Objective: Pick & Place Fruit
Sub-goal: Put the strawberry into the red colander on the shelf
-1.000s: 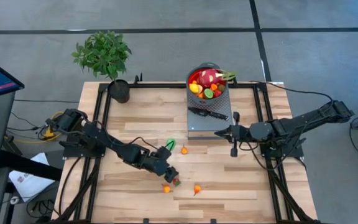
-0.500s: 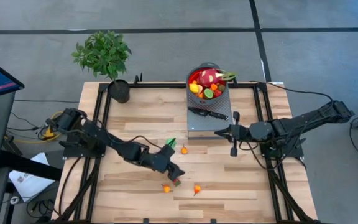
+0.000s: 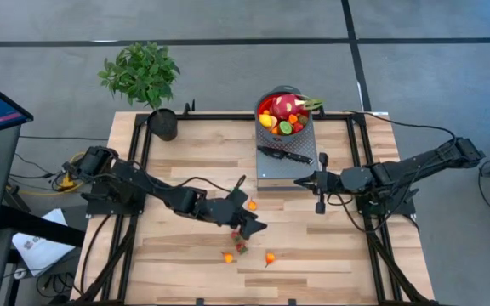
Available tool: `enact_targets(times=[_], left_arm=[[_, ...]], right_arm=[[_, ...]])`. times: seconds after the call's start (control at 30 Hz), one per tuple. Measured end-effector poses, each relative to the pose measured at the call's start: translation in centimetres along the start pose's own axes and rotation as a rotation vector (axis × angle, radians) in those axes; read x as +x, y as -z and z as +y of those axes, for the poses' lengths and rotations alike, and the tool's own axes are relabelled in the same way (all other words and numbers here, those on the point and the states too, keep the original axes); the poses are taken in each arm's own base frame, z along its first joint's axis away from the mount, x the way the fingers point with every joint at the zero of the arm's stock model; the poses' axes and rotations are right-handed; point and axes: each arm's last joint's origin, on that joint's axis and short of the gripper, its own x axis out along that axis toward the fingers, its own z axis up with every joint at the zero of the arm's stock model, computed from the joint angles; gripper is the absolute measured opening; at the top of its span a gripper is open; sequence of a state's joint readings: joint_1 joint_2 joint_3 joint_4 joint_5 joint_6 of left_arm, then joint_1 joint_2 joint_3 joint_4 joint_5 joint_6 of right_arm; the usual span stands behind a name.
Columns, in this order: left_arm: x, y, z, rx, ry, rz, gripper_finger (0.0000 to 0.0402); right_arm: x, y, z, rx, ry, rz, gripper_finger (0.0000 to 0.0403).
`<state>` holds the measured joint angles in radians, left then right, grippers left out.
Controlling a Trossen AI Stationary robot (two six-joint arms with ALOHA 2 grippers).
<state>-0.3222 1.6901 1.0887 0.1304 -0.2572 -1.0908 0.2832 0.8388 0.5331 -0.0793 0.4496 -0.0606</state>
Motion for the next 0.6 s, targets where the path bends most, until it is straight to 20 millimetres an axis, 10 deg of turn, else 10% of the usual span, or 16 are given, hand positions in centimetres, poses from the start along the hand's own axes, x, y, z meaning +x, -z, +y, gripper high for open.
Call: enact_targets(times=[0.6], left_arm=[[4.0, 0.6, -0.9, -0.024, 0.026, 0.042, 0.0319]], right_arm=[[0.1, -0.1, -0.2, 0.007, 0.011, -0.005, 0.0]])
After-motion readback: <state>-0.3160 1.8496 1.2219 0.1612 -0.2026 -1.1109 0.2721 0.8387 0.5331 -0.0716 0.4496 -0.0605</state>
